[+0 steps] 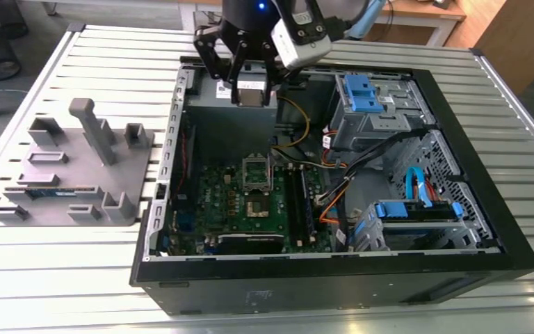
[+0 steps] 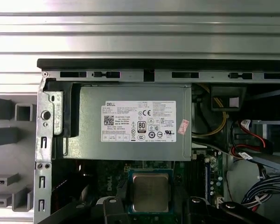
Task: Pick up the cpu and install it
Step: 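Pick up the cpu and move it towards the insertion slot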
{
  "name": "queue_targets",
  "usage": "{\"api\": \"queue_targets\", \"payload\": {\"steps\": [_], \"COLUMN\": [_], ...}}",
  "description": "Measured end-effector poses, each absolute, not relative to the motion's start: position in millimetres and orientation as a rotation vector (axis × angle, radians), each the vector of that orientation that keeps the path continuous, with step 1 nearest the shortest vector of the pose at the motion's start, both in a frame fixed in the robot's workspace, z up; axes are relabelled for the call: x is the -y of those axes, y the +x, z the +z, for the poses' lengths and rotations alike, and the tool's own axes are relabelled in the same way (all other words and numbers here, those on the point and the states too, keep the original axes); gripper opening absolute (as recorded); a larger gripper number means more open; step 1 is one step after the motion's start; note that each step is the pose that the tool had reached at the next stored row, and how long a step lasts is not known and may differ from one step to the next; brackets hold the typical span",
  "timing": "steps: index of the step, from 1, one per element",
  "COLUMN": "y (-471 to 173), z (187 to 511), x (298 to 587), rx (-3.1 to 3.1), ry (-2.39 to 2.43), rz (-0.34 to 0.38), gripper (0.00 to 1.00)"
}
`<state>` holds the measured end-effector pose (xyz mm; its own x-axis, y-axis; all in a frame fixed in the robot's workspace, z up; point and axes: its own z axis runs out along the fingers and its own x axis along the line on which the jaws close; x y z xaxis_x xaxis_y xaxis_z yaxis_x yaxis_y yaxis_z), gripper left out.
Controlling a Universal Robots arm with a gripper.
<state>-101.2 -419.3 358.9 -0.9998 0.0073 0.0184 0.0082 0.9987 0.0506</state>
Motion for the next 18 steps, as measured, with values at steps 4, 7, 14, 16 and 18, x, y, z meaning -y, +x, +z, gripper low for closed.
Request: {"api": "queue_targets", "payload": {"steps": [4, 7, 14, 16, 18], "y": [-100, -100, -90, -85, -83], "z": [358, 357, 355, 355, 354], "x": [421, 421, 422, 422, 422], "rx": [3.122, 3.122, 3.122, 3.122, 3.122], "ry": [-0.012, -0.012, -0.012, -0.012, -0.012], "rz": [-0.079, -0.079, -0.079, -0.079, -0.079], "gripper": [0.47, 0.47, 0.47, 0.47, 0.47]}}
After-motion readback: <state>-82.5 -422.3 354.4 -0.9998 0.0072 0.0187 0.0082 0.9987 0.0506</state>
